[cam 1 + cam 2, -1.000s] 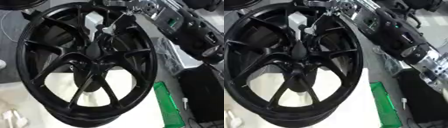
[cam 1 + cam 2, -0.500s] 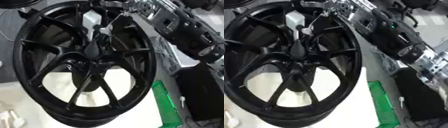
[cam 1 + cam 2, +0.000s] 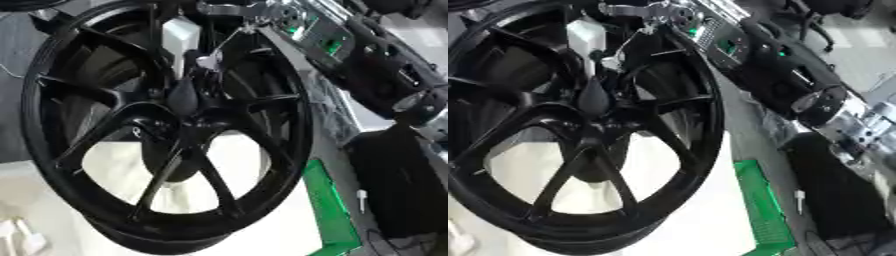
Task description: Pull the pin out of the wheel hub.
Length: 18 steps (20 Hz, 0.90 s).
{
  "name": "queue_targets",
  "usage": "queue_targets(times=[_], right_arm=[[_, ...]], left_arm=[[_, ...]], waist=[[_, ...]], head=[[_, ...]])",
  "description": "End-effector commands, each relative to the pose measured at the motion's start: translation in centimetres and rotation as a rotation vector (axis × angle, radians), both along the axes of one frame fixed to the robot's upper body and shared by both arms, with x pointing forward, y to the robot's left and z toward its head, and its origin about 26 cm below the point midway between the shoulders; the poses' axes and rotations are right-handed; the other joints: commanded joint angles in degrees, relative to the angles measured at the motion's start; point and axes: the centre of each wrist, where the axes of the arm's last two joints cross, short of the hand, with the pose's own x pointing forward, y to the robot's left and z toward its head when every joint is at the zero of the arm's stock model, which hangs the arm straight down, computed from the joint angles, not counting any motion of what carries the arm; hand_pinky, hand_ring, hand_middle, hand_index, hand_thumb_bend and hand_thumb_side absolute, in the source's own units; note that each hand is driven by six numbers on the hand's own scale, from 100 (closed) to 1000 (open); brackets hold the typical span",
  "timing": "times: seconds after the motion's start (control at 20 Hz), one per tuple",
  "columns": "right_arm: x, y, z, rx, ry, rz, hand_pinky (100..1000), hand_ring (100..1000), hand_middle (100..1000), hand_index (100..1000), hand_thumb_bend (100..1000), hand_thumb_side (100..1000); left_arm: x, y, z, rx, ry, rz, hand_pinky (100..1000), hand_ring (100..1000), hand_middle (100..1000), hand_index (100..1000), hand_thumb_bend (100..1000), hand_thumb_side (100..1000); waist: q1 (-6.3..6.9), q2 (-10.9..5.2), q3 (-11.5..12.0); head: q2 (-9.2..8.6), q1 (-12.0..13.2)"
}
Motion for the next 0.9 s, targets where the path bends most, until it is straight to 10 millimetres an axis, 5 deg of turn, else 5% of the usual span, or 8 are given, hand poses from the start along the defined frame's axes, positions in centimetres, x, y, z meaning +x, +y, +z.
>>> queue_targets(times=[0.05, 0.9], right_arm=[[-0.43, -0.59, 1.38, -0.02, -0.033, -0.02, 951, 982, 808, 906, 100, 354], [-0.49, -0.58, 1.21, 0.037, -0.011, -0.043, 893, 862, 422, 636, 100, 297]], left_arm=[[-0.22, 0.46, 0.74, 0.03, -0.02, 0.006, 489, 682, 596, 777, 162, 980], [-0.24, 0.54, 0.43, 0.036, -0.003, 0.006, 489, 670, 597, 774, 164, 988]], waist=[[0.41, -0.72, -0.13], [-0.06, -1.16, -0.22]], head=[[-0.5, -0.24], [-0.12, -1.07]])
